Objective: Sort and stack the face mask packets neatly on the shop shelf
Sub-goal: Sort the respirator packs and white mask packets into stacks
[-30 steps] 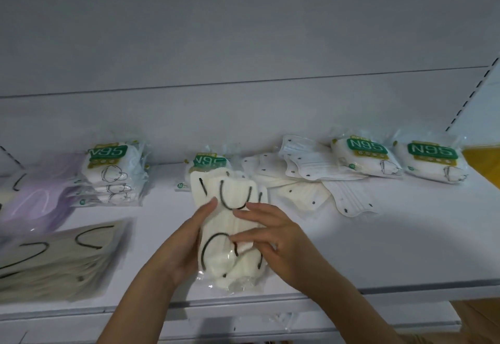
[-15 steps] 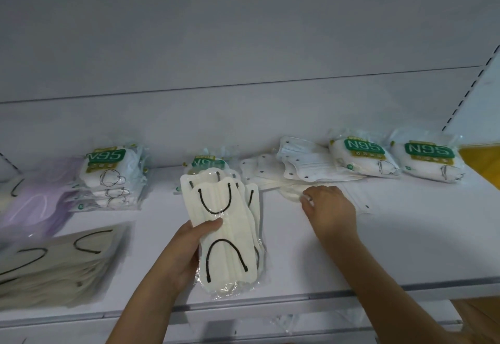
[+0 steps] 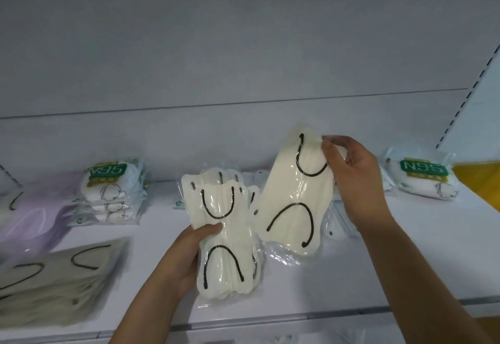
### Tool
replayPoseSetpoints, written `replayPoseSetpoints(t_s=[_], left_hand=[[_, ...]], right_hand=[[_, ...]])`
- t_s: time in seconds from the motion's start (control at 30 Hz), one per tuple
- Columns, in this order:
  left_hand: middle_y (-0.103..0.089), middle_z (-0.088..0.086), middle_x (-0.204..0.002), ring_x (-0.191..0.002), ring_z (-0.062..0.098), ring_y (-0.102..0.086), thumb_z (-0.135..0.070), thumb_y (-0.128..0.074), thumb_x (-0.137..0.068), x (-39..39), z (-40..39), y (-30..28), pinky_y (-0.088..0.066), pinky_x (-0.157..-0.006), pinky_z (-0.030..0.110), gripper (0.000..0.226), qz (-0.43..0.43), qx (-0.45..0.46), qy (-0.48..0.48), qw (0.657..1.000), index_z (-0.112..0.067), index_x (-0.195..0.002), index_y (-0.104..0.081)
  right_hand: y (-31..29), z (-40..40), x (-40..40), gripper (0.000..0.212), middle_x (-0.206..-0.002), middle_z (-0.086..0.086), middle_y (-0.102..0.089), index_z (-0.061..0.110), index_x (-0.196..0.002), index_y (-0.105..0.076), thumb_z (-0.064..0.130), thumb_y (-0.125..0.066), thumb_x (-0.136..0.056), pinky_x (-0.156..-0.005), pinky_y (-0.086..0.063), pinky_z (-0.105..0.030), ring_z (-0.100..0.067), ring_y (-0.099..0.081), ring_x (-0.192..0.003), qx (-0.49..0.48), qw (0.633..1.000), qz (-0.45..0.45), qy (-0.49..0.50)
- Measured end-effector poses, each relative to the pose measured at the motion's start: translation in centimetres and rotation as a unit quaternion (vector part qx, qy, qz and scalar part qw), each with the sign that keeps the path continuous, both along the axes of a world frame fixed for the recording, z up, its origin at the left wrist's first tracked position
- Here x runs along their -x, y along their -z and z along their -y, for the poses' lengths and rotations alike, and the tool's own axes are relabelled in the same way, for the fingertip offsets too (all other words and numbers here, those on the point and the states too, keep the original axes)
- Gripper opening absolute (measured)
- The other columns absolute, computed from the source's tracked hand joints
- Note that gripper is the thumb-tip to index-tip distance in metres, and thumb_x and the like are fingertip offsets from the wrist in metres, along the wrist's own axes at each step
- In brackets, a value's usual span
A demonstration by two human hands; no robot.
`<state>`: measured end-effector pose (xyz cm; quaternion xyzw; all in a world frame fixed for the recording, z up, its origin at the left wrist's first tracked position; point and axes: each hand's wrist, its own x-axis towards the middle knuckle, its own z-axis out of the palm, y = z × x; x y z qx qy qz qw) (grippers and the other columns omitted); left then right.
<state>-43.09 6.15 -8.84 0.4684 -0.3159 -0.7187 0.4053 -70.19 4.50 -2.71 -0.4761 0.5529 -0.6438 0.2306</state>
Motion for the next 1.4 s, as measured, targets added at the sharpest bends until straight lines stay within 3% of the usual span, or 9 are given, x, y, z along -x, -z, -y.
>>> replayPoseSetpoints(t_s=[0.17,0.37,0.47,0.57,0.8,0.93,1.07,1.2,1.4], left_hand=[[-0.071,0.014,-0.121,-0.112,0.031,-0.068,-0.041,-0.056,-0.098,2.0,-0.4,-1.0,-0.053,-0.093,0.045,0.04,-0.068,-0.038,0.037,0.996,-0.014,-0.125,-0.067],[-0.074,0.007,-0.115,-0.106,0.023,-0.072,-0.013,-0.067,-0.093,3.0,-0.7,-0.5,-0.059,-0.08,0.028,0.034,0.075,0.072,0.072,0.992,-0.011,-0.127,-0.063],[-0.075,0.007,-0.113,-0.104,0.024,-0.072,-0.01,-0.068,-0.091,2.3,-0.6,-0.3,-0.06,-0.082,0.031,0.033,0.077,0.083,0.066,0.991,-0.01,-0.124,-0.064],[-0.075,0.003,-0.113,-0.105,0.023,-0.072,-0.015,-0.071,-0.089,1.9,-0.6,-0.5,-0.058,-0.089,0.039,0.037,0.095,0.147,0.04,0.984,-0.016,-0.125,-0.064],[-0.074,-0.006,-0.117,-0.109,0.012,-0.07,-0.018,-0.078,-0.085,1.6,0.3,-1.4,-0.057,-0.092,0.033,0.043,0.188,0.286,0.117,0.932,-0.023,-0.126,-0.064],[-0.075,-0.011,-0.112,-0.105,0.007,-0.07,-0.021,-0.081,-0.083,1.9,-0.1,0.1,-0.057,-0.094,0.033,0.039,0.233,0.311,0.124,0.913,-0.026,-0.119,-0.068],[-0.073,-0.009,-0.117,-0.111,0.008,-0.068,-0.02,-0.082,-0.082,2.3,0.0,1.0,-0.056,-0.094,0.029,0.046,0.221,0.315,0.137,0.913,-0.026,-0.124,-0.065],[-0.072,-0.013,-0.117,-0.108,0.003,-0.067,-0.03,-0.083,-0.08,1.1,0.0,1.7,-0.055,-0.097,0.035,0.049,0.272,0.281,0.176,0.903,-0.031,-0.125,-0.064],[-0.073,-0.008,-0.118,-0.11,0.008,-0.068,-0.024,-0.08,-0.085,-4.9,-0.5,-1.9,-0.054,-0.098,0.034,0.045,0.257,0.258,0.092,0.927,-0.024,-0.127,-0.063]], right_hand=[[2.5,1.3,-3.2,0.009,-0.094,0.015,-0.073,0.023,-0.097,-0.072,0.027,-0.071,-0.089,-0.084,-0.05,-0.021,-0.005,-0.067,-0.091,-0.052,0.997,0.019,-0.052],[4.1,1.0,-5.5,0.046,-0.101,-0.001,-0.073,0.036,-0.11,-0.067,0.06,-0.076,-0.071,-0.088,-0.056,-0.053,-0.033,-0.068,-0.092,-0.128,0.984,0.044,-0.117],[3.6,0.1,-5.4,0.058,-0.124,0.007,-0.067,0.04,-0.125,-0.062,0.069,-0.062,-0.075,-0.107,-0.045,-0.05,-0.015,-0.062,-0.118,-0.132,0.966,0.085,-0.205],[3.5,-1.3,-6.0,0.093,-0.151,0.023,-0.039,0.044,-0.149,-0.031,0.081,-0.059,-0.068,-0.118,-0.03,-0.045,-0.001,-0.033,-0.142,-0.144,0.961,-0.072,-0.227],[2.8,-1.3,-6.7,0.115,-0.147,0.015,-0.047,0.059,-0.147,-0.014,0.048,-0.089,-0.062,-0.111,-0.041,-0.046,-0.007,-0.048,-0.135,-0.098,0.953,0.027,-0.285],[3.0,-2.0,-6.8,0.071,-0.117,0.003,-0.071,0.03,-0.127,-0.055,0.032,-0.089,-0.064,-0.096,-0.054,-0.042,-0.021,-0.065,-0.115,-0.106,0.95,0.064,-0.286],[3.6,-1.6,-6.8,0.086,-0.121,0.001,-0.068,0.036,-0.137,-0.047,0.034,-0.09,-0.063,-0.089,-0.056,-0.035,-0.018,-0.066,-0.113,-0.121,0.934,0.124,-0.311],[2.6,-1.4,-8.7,0.045,-0.093,0.001,-0.077,0.018,-0.108,-0.067,0.028,-0.086,-0.069,-0.066,-0.058,-0.026,-0.018,-0.074,-0.088,-0.164,0.944,0.044,-0.282],[-0.1,1.2,-16.1,0.044,-0.1,-0.011,-0.076,0.013,-0.109,-0.07,0.029,-0.08,-0.07,-0.076,-0.059,-0.046,-0.031,-0.074,-0.091,-0.091,0.928,0.215,-0.289]])
